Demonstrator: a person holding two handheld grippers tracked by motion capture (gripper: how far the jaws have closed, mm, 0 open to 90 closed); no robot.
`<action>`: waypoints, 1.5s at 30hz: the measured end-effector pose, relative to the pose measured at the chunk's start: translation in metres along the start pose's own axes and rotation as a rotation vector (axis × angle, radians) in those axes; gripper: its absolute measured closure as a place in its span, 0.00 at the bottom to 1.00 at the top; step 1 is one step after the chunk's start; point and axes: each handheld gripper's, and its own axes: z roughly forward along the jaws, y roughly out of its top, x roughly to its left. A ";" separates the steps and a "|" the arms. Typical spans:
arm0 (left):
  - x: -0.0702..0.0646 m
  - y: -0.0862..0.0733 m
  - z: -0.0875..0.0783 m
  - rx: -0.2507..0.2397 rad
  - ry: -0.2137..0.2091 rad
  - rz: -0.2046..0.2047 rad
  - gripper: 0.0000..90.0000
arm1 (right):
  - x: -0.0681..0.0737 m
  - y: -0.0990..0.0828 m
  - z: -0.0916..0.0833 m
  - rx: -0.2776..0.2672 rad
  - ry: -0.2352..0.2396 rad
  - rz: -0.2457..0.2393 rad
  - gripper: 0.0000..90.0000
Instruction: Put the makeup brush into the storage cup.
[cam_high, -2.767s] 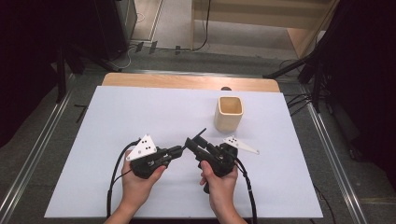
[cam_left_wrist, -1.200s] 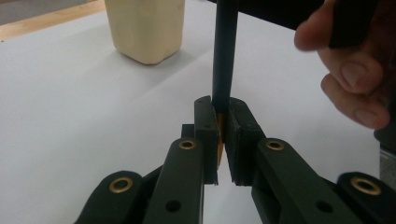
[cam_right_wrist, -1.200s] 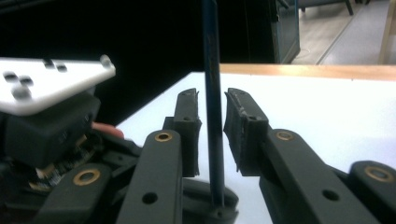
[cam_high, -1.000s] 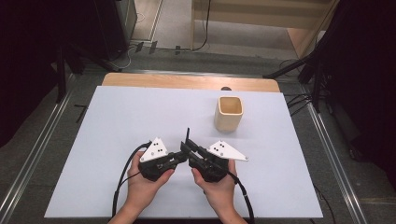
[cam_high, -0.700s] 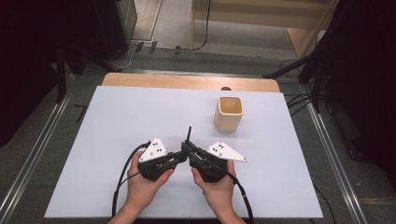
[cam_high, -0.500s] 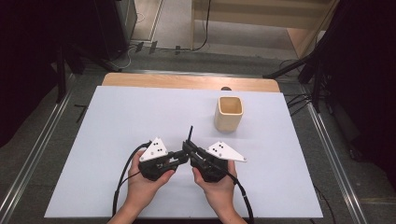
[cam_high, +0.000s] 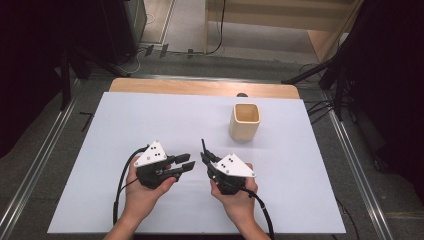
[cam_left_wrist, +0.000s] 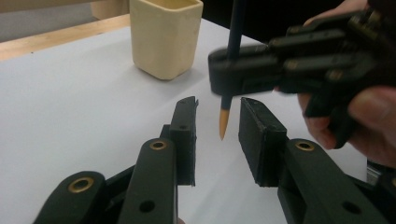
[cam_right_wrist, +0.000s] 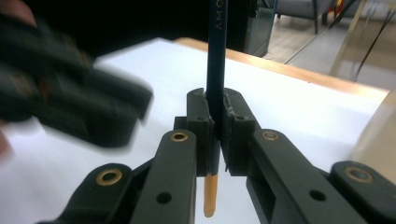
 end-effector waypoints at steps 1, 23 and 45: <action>0.000 0.002 -0.001 0.001 0.004 0.003 0.75 | 0.003 -0.001 0.002 0.008 -0.008 -0.044 0.94; 0.004 0.012 -0.001 0.147 0.049 -0.038 0.90 | 0.028 -0.018 0.021 0.081 -0.152 -0.700 0.94; 0.019 -0.001 -0.017 -0.065 0.097 -0.090 0.96 | 0.017 -0.004 -0.001 -0.009 0.034 0.028 0.25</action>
